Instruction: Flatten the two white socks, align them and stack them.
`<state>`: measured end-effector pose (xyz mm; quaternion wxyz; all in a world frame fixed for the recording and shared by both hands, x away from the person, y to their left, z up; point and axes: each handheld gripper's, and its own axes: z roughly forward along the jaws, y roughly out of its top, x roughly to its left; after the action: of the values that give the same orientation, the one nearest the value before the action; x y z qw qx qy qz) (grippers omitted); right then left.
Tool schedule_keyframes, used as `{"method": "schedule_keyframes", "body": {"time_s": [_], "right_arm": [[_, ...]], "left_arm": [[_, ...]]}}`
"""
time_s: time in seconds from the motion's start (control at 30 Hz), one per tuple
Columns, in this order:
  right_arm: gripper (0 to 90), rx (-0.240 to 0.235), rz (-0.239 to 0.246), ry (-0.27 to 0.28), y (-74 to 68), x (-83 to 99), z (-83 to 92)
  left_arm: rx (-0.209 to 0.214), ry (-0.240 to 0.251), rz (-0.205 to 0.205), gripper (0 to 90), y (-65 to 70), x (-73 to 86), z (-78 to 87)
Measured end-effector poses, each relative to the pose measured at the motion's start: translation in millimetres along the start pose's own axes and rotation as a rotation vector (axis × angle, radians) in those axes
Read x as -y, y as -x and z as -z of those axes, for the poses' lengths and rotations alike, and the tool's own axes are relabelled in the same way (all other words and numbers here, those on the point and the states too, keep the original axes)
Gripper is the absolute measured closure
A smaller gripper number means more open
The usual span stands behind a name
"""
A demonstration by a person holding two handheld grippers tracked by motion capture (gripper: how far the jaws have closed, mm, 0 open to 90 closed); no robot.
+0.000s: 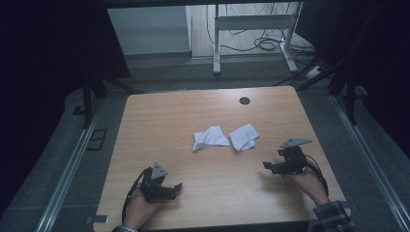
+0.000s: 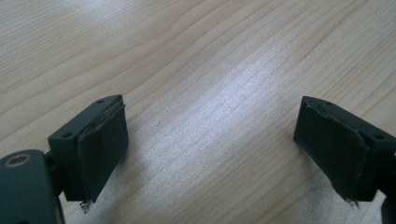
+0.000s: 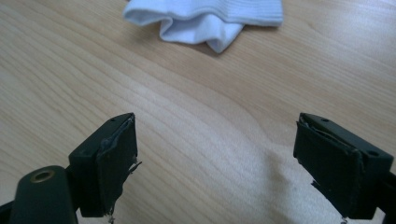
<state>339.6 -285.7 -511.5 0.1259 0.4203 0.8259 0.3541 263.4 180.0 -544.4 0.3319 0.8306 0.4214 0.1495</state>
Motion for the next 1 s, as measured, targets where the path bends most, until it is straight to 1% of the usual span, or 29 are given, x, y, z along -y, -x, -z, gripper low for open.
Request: {"method": "schedule_keyframes", "body": {"time_s": [0.1, 0.13, 0.17, 0.2, 0.23, 0.27, 0.37, 0.47, 0.57, 0.6, 0.67, 0.73, 0.77, 0.8, 0.83, 0.87, 0.9, 0.93, 0.97, 1.0], "right_arm": [[14.0, 0.003, -0.002, 0.000, 0.4, -3.7, -0.7], [14.0, 0.003, -0.013, 0.001, 1.4, -7.7, -2.2], [14.0, 0.003, -0.013, 0.001, 1.4, -7.7, -2.2], [14.0, -0.016, -0.029, 0.002, 3.0, -11.6, -4.5], [14.0, -0.016, -0.029, 0.002, 3.0, -11.6, -4.5], [14.0, -0.018, -0.045, -0.005, 3.9, -15.3, -7.3], [13.9, -0.027, -0.056, -0.006, 4.9, -18.3, -10.3], [17.2, -0.026, -0.072, -0.001, 6.4, -24.7, -13.6], [17.9, -0.026, -0.080, 0.006, 7.3, -28.2, -15.5], [20.2, -0.021, -0.084, 0.002, 8.3, -31.9, -17.6], [25.6, -0.017, -0.075, 0.006, 9.3, -35.3, -20.1], [28.6, -0.007, -0.074, 0.013, 9.5, -38.4, -22.9], [28.6, -0.007, -0.074, 0.013, 9.5, -38.4, -22.9], [31.4, 0.002, -0.064, 0.020, 10.4, -41.2, -26.0], [31.4, 0.002, -0.064, 0.020, 10.4, -41.2, -26.0], [35.4, 0.021, -0.057, 0.019, 10.9, -43.9, -28.8], [35.4, 0.021, -0.057, 0.019, 10.9, -43.9, -28.8], [38.7, 0.035, -0.063, 0.012, 11.6, -46.7, -32.5], [38.7, 0.035, -0.063, 0.012, 11.6, -46.7, -32.5], [43.5, 0.045, -0.053, 0.011, 13.2, -49.5, -35.6]], "left_arm": [[0.000, 0.000, 0.000, 9.8, 0.0, 0.0, 0.0], [0.001, 0.001, 0.000, 9.8, -0.1, 0.0, 0.0], [0.001, 0.001, 0.000, 9.8, -0.1, 0.0, 0.0], [0.001, -0.001, 0.000, 9.8, -0.1, -0.1, 0.1], [0.001, 0.000, -0.001, 9.8, -0.2, -0.1, 0.0], [0.001, -0.001, -0.001, 9.8, -0.2, -0.1, 0.0], [0.001, -0.001, -0.002, 9.8, -0.3, -0.1, 0.0], [0.002, -0.001, -0.004, 9.8, -0.4, -0.2, -0.1], [0.002, -0.001, -0.003, 9.8, -0.4, -0.2, -0.1], [0.001, -0.001, -0.001, 9.8, -0.3, -0.2, -0.1], [0.001, -0.001, -0.001, 9.8, -0.2, -0.2, -0.1], [0.002, -0.001, 0.000, 9.8, -0.2, -0.2, -0.1], [0.002, -0.001, 0.000, 9.8, -0.2, -0.2, -0.1], [0.001, -0.001, 0.000, 9.8, -0.2, -0.2, -0.1], [0.001, -0.001, 0.000, 9.8, -0.2, -0.2, -0.1], [0.002, -0.001, 0.000, 9.8, -0.2, -0.2, -0.1], [0.002, -0.001, 0.000, 9.8, -0.2, -0.2, -0.1], [0.002, -0.001, 0.000, 9.8, -0.2, -0.2, -0.1], [0.002, -0.001, 0.000, 9.8, -0.2, -0.2, -0.1], [0.002, -0.001, 0.000, 9.8, -0.2, -0.2, -0.1]]}}
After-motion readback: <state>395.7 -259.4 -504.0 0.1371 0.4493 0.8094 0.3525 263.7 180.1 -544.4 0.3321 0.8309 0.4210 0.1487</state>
